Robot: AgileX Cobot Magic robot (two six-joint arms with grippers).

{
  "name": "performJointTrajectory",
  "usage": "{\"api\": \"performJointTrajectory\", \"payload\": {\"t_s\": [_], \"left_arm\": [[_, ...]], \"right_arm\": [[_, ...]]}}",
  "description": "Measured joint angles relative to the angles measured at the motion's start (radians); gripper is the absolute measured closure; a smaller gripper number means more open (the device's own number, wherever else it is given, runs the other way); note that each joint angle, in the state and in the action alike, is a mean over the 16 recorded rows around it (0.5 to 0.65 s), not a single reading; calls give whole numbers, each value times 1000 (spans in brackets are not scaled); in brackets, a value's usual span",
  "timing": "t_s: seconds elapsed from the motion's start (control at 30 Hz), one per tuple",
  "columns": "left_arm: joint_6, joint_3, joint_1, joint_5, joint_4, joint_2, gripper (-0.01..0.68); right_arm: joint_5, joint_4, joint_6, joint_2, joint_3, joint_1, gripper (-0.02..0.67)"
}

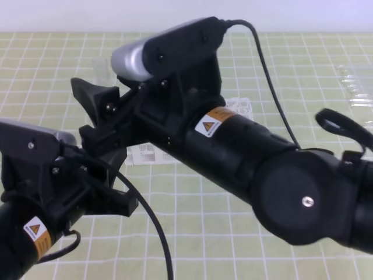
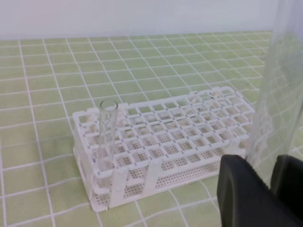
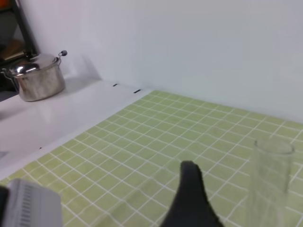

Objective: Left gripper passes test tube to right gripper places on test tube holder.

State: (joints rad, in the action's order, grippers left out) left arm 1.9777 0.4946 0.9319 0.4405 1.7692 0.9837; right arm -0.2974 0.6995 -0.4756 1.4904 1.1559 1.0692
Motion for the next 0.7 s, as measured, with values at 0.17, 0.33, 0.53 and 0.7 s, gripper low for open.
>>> {"api": "performJointTrajectory", "payload": {"t_s": [0.17, 0.33, 0.53, 0.7], "left_arm": [[-1, 0, 0, 1, 7, 0, 655], [-1, 0, 0, 0, 0, 0, 655], [-1, 0, 0, -1, 0, 0, 667], [-2, 0, 0, -2, -10, 0, 667]], "right_arm": [[2, 1, 1, 32, 24, 0, 198], [1, 1, 2, 50, 41, 0, 217], [-1, 1, 3, 56, 48, 0, 272], [-4, 0, 0, 56, 48, 0, 368]]}}
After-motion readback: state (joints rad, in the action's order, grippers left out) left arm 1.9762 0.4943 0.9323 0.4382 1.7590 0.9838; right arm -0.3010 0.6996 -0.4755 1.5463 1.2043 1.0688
